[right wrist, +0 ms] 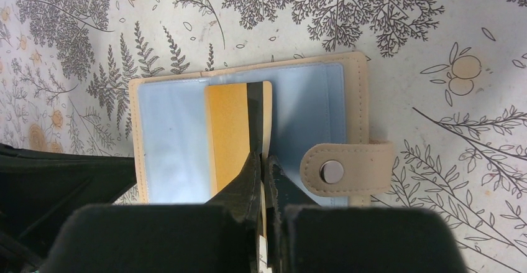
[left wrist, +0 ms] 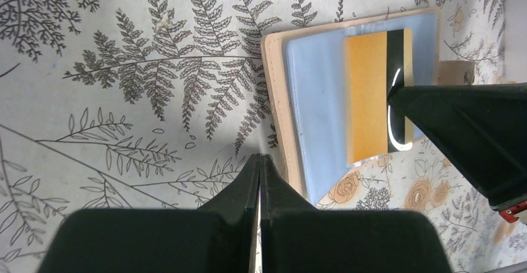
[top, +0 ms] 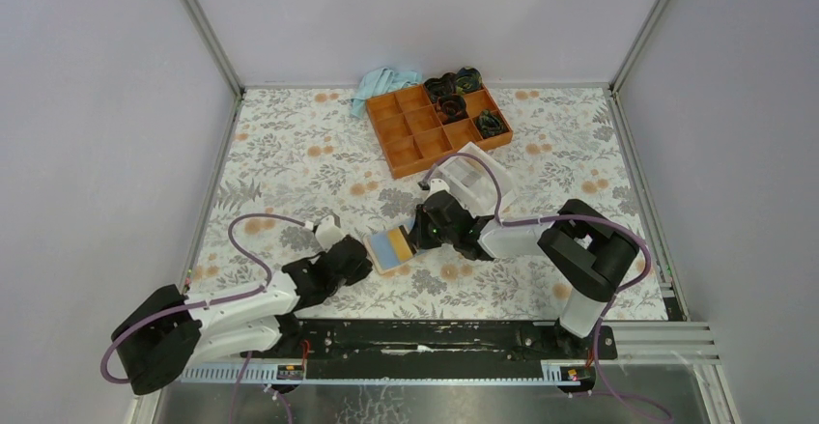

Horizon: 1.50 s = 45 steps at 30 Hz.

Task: Put the credit cards into the card holder
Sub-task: Insert the credit card into the card holder.

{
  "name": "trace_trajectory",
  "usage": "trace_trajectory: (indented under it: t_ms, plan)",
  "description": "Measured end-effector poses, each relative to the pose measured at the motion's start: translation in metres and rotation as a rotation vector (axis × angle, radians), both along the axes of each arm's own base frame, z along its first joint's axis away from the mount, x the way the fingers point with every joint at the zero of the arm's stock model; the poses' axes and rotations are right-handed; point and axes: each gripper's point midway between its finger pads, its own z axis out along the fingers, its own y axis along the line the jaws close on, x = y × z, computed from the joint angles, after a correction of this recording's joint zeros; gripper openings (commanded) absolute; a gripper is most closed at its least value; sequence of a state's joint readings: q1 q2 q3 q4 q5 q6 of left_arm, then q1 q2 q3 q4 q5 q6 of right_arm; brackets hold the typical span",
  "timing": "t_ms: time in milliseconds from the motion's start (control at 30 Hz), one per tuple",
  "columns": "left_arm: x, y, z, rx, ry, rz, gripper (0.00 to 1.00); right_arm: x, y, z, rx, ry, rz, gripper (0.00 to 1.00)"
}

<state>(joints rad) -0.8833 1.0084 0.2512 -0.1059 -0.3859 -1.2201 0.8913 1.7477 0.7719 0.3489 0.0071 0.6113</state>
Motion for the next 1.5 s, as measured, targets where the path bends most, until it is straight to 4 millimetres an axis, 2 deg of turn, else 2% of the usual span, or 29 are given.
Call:
trace_trajectory:
  t_ms: [300, 400, 533, 633, 967, 1300, 1500]
  plan:
    - [-0.012, 0.011, 0.002, 0.089, 0.038, -0.013, 0.0, 0.0, 0.0, 0.0, 0.001, 0.0, -0.001, 0.0]
    - [-0.011, 0.009, 0.013, 0.082, 0.022, -0.012, 0.0, 0.0, 0.0, 0.0, 0.001, 0.0, -0.001, 0.0]
    - [0.0, 0.0, 0.039, 0.044, -0.033, -0.003, 0.0, 0.0, 0.0, 0.0, 0.001, 0.0, -0.001, 0.0]
    - [0.007, -0.005, 0.047, 0.049, -0.05, 0.002, 0.0, 0.0, 0.001, 0.0, 0.002, -0.001, -0.001, 0.0]
    - [0.007, -0.004, 0.016, 0.149, 0.013, -0.003, 0.0, 0.0, 0.001, 0.001, 0.003, -0.002, -0.001, 0.0]
    - [0.014, -0.008, 0.028, 0.108, -0.036, 0.011, 0.0, 0.001, 0.001, 0.002, 0.004, -0.002, 0.0, 0.0]
    - [0.013, -0.007, 0.011, 0.154, 0.0, 0.007, 0.0, 0.0, 0.001, 0.002, 0.005, -0.002, 0.0, 0.0]
